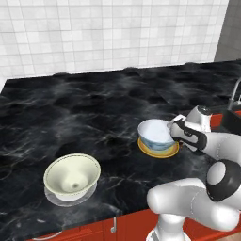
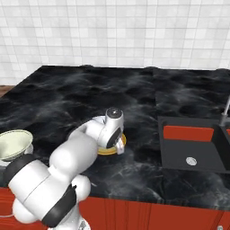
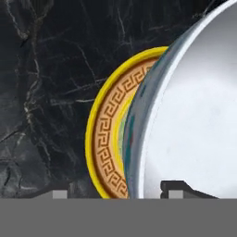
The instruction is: Move the bowls from the cabinet to the plates on the dining table.
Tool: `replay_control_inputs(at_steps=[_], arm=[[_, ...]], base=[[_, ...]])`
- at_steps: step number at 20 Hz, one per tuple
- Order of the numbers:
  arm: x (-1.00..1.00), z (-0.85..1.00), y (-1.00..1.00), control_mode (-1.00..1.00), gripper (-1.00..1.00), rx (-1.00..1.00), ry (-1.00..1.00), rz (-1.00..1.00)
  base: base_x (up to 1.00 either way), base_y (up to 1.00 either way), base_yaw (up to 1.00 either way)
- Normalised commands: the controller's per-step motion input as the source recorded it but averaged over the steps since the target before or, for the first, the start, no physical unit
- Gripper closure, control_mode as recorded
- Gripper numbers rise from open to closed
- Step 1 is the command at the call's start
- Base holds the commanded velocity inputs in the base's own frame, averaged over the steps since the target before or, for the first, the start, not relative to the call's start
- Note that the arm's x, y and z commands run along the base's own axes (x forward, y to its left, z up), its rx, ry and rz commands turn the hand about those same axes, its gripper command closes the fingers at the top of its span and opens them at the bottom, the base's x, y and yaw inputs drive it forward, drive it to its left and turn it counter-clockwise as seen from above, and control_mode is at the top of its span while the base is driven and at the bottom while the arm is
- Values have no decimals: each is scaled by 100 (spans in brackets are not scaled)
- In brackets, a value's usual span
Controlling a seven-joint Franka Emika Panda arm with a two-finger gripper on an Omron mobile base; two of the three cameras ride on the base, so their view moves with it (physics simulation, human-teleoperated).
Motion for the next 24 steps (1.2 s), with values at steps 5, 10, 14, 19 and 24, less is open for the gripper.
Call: replay_control_inputs(at_steps=[5, 10, 14, 19, 24], arm=[[-38, 65, -19, -100, -100, 3, -17, 14], [-34, 71, -1, -100, -100, 1, -10, 13], [-25, 70, 13, -100, -100, 0, -8, 10], [-25, 67, 15, -100, -100, 0, -13, 11], [-30, 62, 16, -100, -100, -2, -12, 9]], base=[[0, 0, 0], [0, 0, 0], [0, 0, 0], [0, 0, 0], [0, 0, 0]])
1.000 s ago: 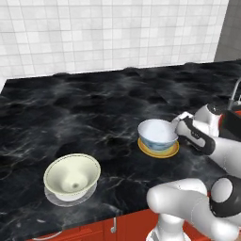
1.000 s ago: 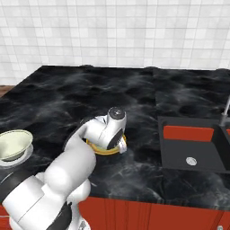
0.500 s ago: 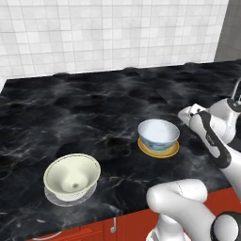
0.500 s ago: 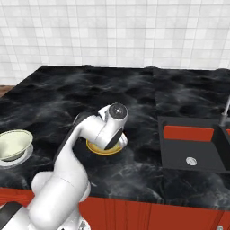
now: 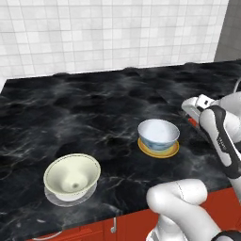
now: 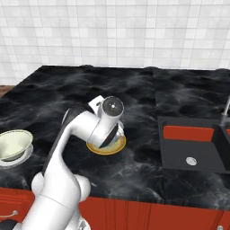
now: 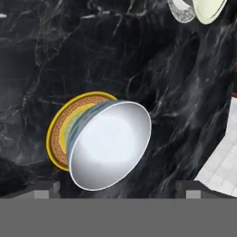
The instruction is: Move the bowls from the cabinet to the plates on the dining table.
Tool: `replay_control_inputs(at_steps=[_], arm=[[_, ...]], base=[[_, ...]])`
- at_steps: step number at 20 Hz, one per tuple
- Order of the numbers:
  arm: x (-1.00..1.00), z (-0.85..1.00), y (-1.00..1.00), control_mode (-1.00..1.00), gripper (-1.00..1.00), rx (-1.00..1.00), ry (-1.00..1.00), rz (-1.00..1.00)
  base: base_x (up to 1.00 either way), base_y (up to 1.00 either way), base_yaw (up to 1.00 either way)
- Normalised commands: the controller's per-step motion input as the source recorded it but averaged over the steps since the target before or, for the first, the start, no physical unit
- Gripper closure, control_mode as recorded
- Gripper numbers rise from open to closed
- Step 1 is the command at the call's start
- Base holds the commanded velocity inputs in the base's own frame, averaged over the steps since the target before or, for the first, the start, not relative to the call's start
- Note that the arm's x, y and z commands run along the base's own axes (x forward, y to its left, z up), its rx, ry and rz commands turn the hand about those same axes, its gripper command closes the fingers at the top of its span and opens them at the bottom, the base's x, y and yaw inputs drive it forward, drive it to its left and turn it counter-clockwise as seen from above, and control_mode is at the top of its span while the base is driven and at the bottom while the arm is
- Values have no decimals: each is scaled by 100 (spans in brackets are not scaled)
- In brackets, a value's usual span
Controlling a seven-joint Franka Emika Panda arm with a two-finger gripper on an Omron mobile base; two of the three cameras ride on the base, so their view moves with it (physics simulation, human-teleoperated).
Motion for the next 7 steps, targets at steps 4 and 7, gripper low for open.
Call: replay_control_inputs(at_steps=[4, 7], arm=[[-26, 58, 21, -100, -100, -4, -4, 8], [-23, 53, 24, -100, -100, -6, 0, 8]], base=[[0, 0, 0], [0, 0, 0]])
